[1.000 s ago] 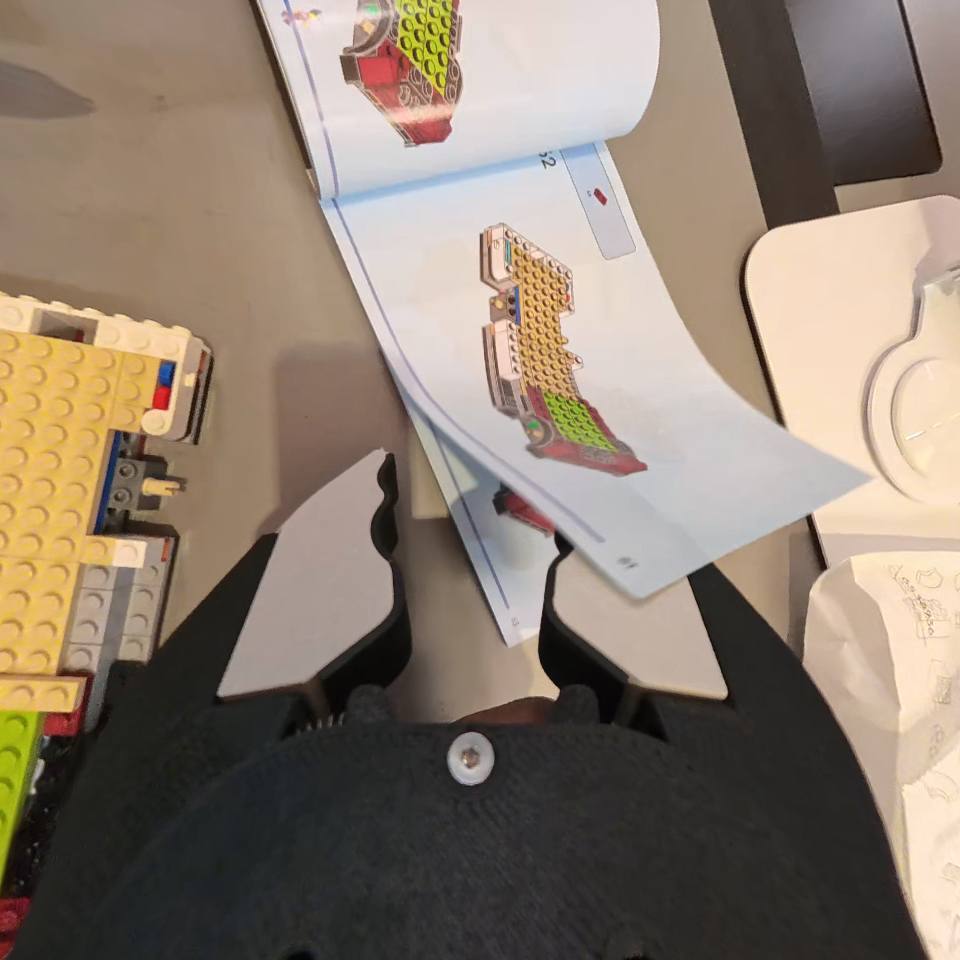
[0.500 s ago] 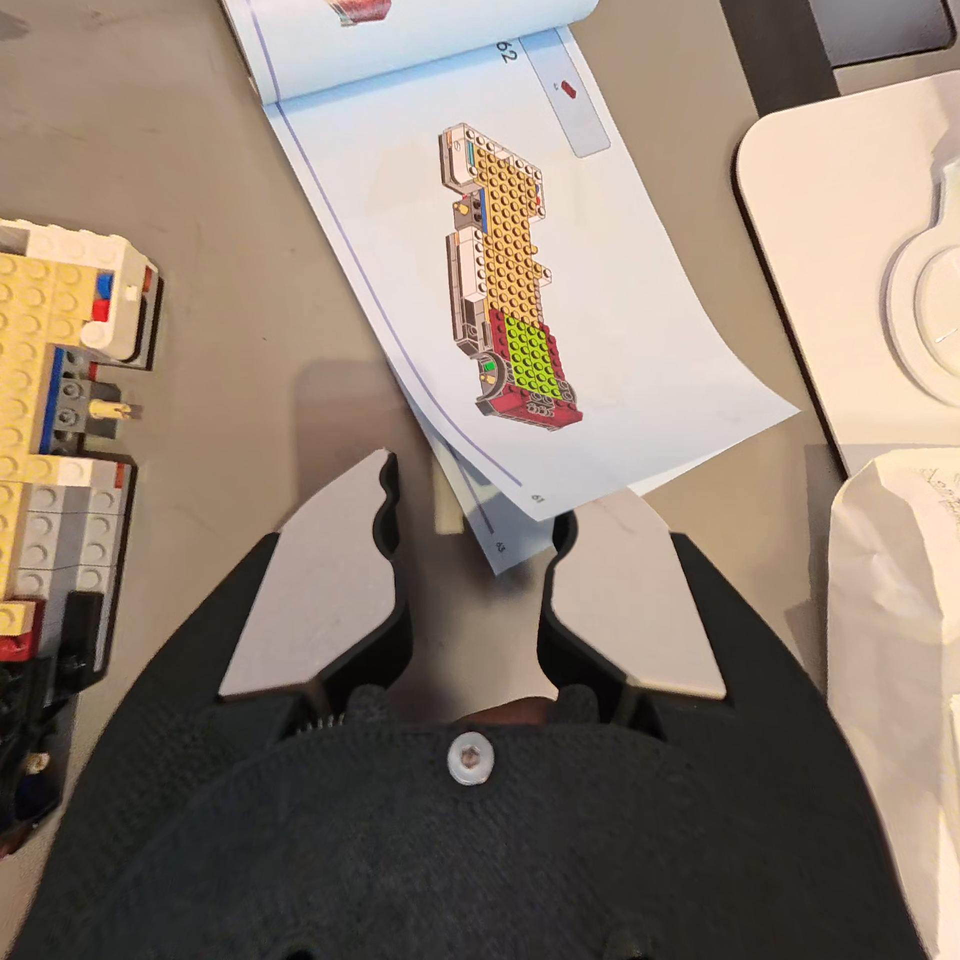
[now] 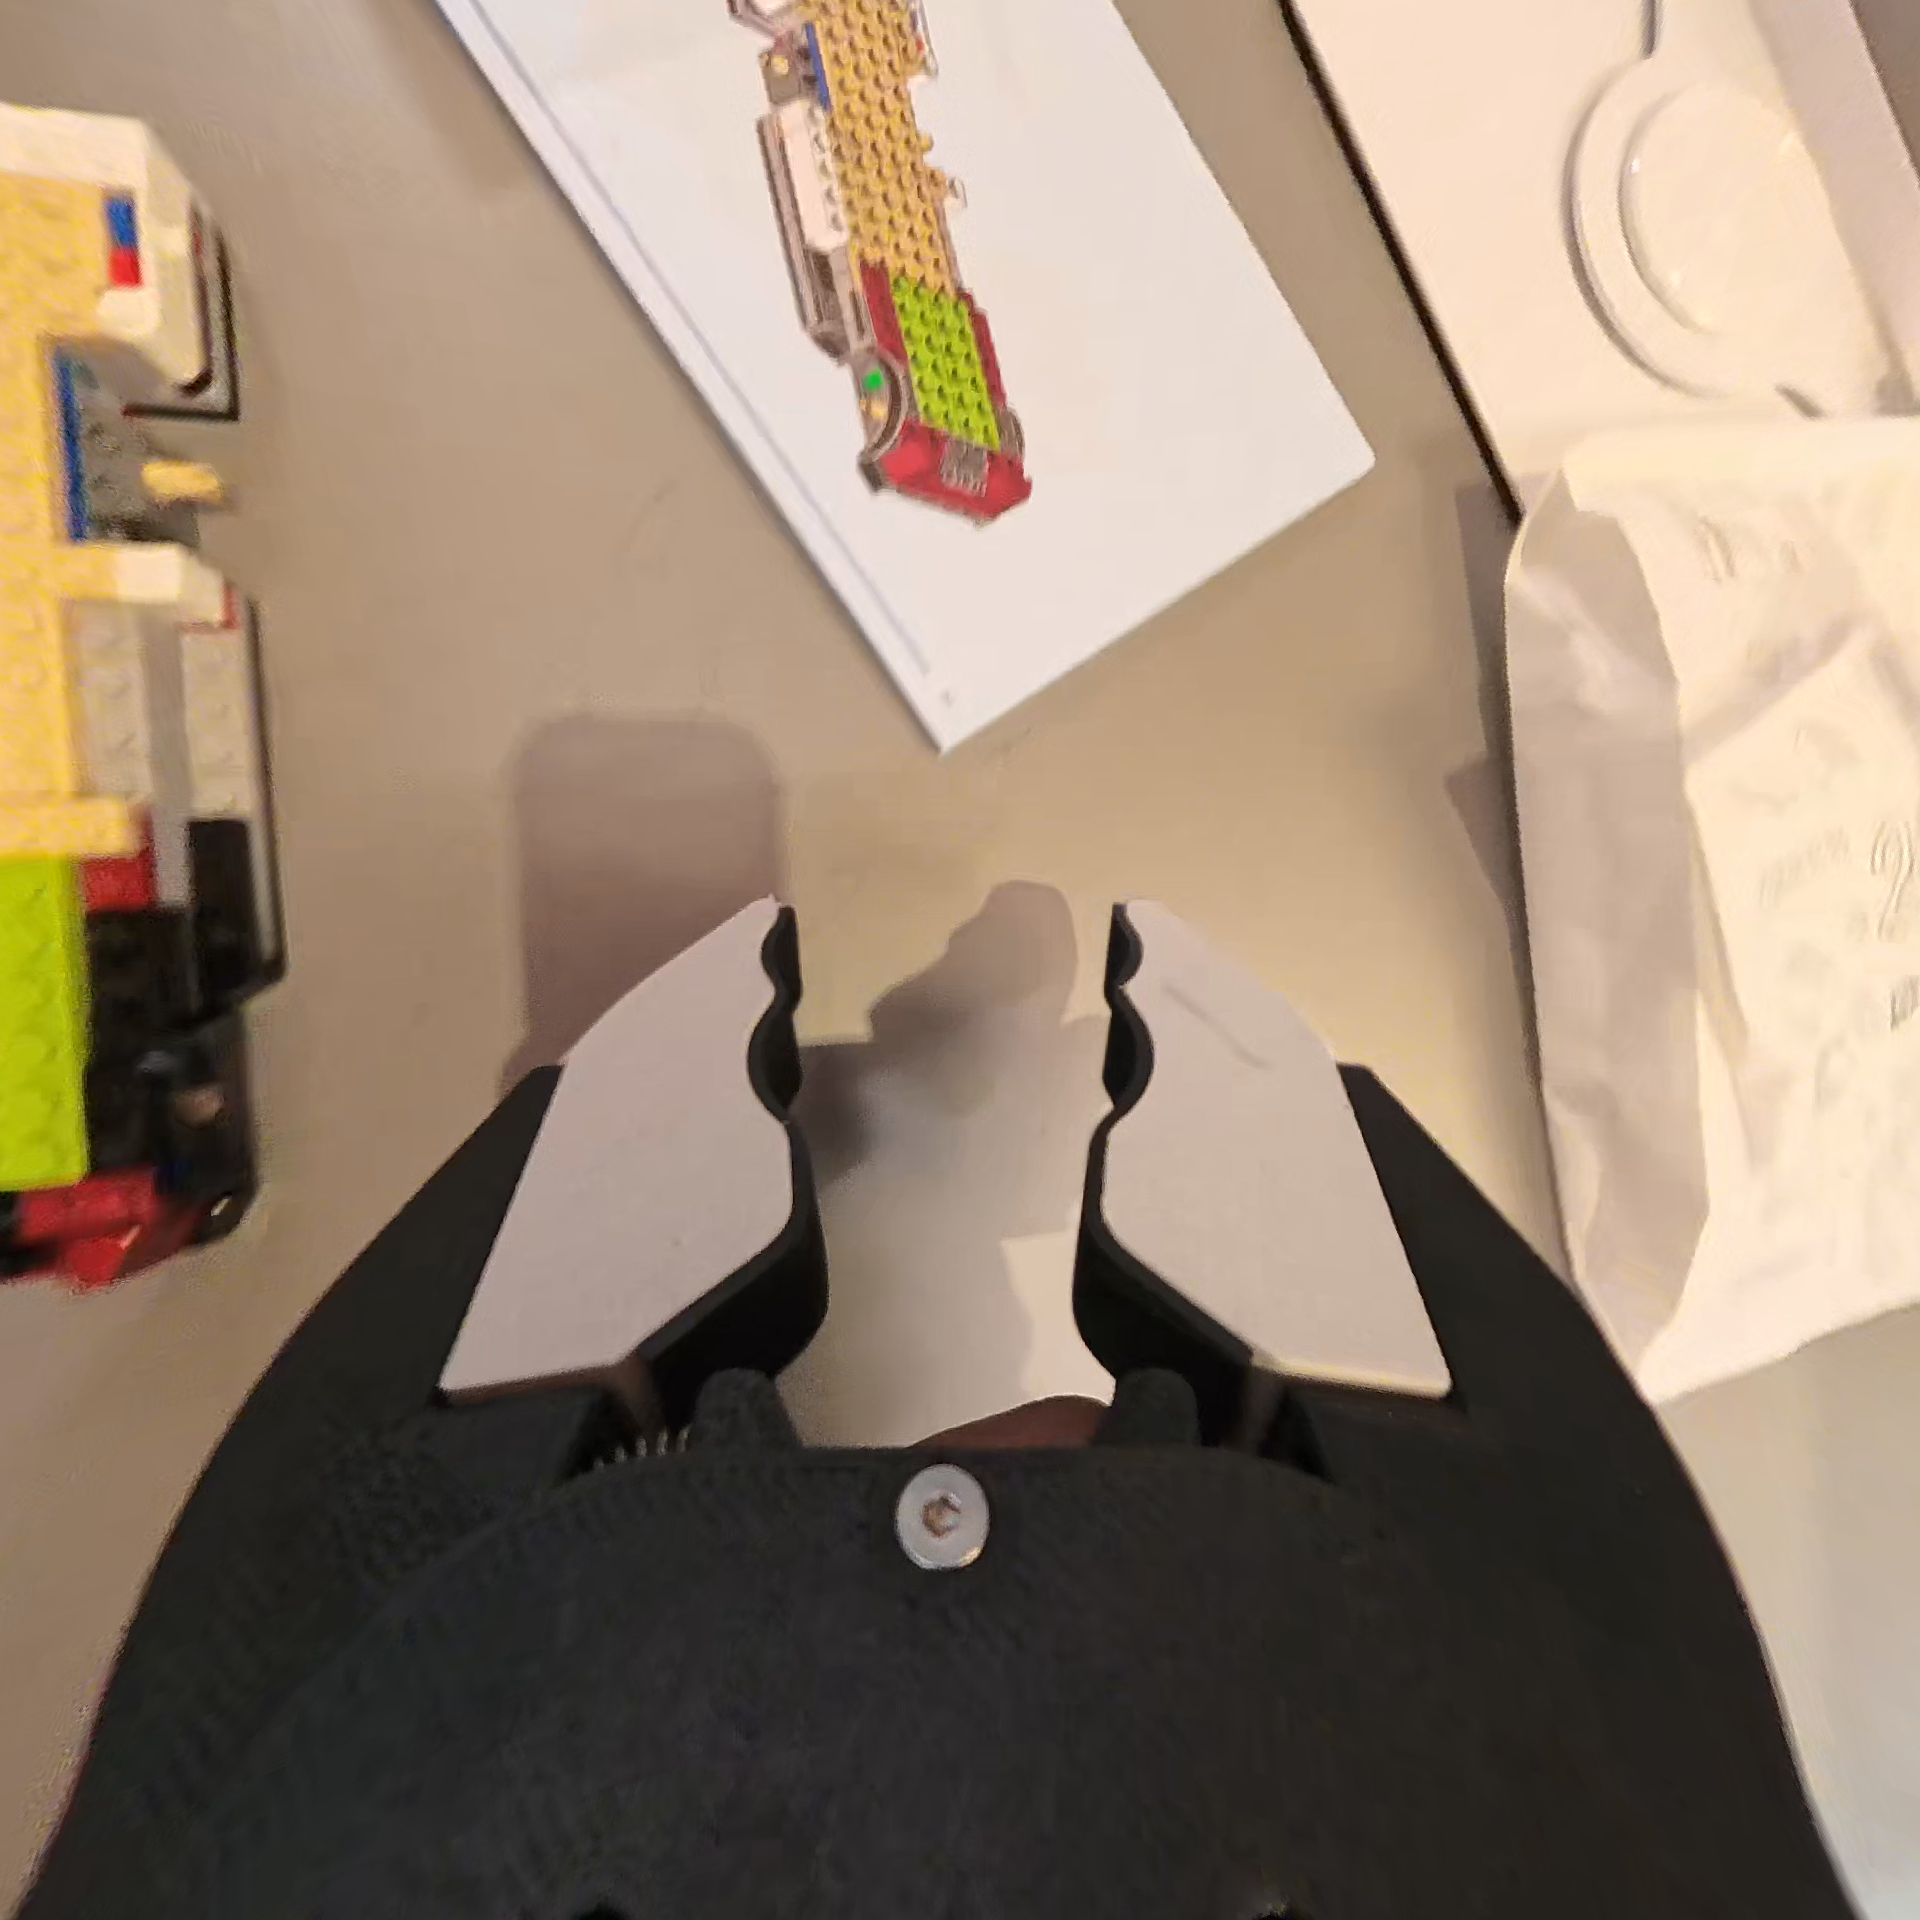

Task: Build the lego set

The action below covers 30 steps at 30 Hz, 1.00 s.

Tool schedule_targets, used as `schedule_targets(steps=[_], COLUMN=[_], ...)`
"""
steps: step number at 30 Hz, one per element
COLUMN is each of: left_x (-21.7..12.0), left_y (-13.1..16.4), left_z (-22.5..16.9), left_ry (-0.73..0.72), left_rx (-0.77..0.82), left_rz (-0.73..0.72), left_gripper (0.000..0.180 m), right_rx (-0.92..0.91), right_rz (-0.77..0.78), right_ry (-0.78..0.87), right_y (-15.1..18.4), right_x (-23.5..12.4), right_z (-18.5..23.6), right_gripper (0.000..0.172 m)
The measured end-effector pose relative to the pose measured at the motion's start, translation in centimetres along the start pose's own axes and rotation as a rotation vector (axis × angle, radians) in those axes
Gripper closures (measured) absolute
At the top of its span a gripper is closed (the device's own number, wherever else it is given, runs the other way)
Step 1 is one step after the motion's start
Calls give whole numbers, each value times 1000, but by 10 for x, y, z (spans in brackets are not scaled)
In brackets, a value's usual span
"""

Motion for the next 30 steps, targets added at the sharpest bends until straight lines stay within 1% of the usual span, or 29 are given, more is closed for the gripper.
schedule_targets(steps=[2,5,8,10,12,13,15,18,21,23,26,28,30], left_x=[0,-3,-16,-24,-27,-24,-17,-8,-5,-4,-3,-2,0], left_y=[-3,-14,-38,-52,-59,-60,-59,-55,-53,-52,-52,-52,-50], left_z=[-2,-2,-1,-3,-11,-18,-35,-67,-98,-117,-141,-149,-151], left_ry=[-6,-43,-103,-108,-86,-66,-46,-40,-82,-102,-97,-106,-119], left_rx=[35,91,94,49,33,51,132,332,559,672,726,736,738], left_rz=[-14,-75,-248,-364,-424,-422,-384,-317,-285,-280,-294,-289,-274], left_gripper=[134,134,134,134,134,134,134,134,135,136,137,138,138], right_rx=[21,98,238,380,446,429,330,147,64,48,57,55,6], right_rz=[-18,-110,-278,-378,-425,-413,-338,-248,-248,-269,-289,-285,-279], right_ry=[-11,-34,-79,-104,-123,-118,-79,-23,-2,3,17,23,59], right_y=[10,14,7,4,9,16,36,65,81,90,105,115,123], right_x=[-19,-51,-88,-109,-123,-125,-123,-122,-130,-137,-141,-140,-143], right_z=[9,23,33,32,34,39,52,76,94,103,113,119,121], right_gripper=[115,115,115,116,119,120,120,118,118,118,119,119,118])
Point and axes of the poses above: each gripper's, where its closed fingertips meet, x out along the fingers, y out of its underside, z = x × y across the jaws, the point moved 1 cm from there along -x, back along the fingers, and after that the axes turned 13 degrees about y, right-handed, at the moved point
